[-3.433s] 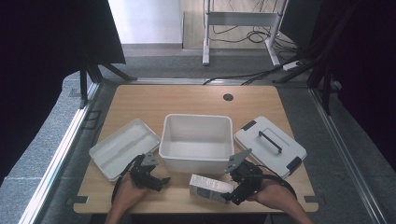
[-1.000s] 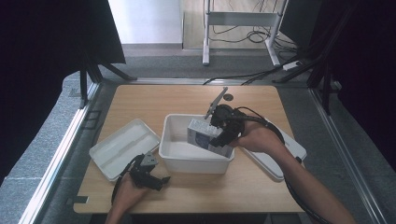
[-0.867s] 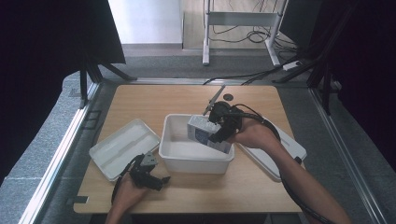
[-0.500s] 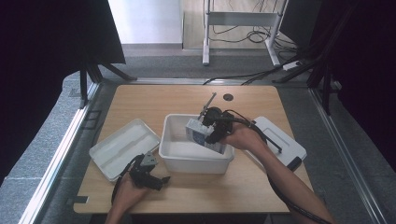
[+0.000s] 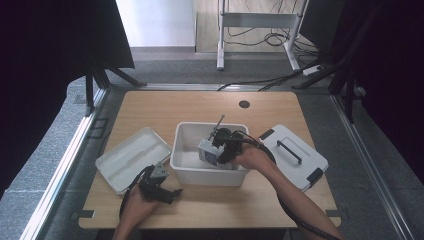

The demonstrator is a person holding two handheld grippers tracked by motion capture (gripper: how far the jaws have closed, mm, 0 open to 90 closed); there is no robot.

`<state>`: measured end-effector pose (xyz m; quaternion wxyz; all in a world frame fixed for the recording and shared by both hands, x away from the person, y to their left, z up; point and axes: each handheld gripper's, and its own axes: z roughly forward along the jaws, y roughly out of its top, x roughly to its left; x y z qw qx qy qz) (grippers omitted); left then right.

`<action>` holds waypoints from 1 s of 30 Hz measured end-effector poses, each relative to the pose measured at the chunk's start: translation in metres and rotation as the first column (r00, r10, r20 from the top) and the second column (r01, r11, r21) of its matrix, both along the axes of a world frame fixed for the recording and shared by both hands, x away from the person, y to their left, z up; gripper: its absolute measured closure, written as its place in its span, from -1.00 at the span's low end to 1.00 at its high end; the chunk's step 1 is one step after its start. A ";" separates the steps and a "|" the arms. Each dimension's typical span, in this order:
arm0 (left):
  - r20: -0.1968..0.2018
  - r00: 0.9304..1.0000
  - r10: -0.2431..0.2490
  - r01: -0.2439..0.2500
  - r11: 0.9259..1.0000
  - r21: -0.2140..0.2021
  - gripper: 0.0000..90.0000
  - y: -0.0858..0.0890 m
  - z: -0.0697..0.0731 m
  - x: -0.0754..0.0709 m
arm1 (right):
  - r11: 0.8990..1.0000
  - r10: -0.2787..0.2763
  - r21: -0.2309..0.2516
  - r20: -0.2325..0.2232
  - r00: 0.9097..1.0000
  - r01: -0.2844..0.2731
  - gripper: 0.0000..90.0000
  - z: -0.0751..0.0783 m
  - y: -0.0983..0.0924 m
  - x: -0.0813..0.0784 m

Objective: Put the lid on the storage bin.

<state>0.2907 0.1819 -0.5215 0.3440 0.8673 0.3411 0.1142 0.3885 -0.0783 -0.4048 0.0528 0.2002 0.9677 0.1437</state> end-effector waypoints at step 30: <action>-0.001 1.000 0.008 -0.008 1.000 0.001 -0.90 0.000 0.000 -0.002 | 0.980 -0.013 0.198 0.074 0.997 -0.002 -0.72 0.043 -0.029 -0.017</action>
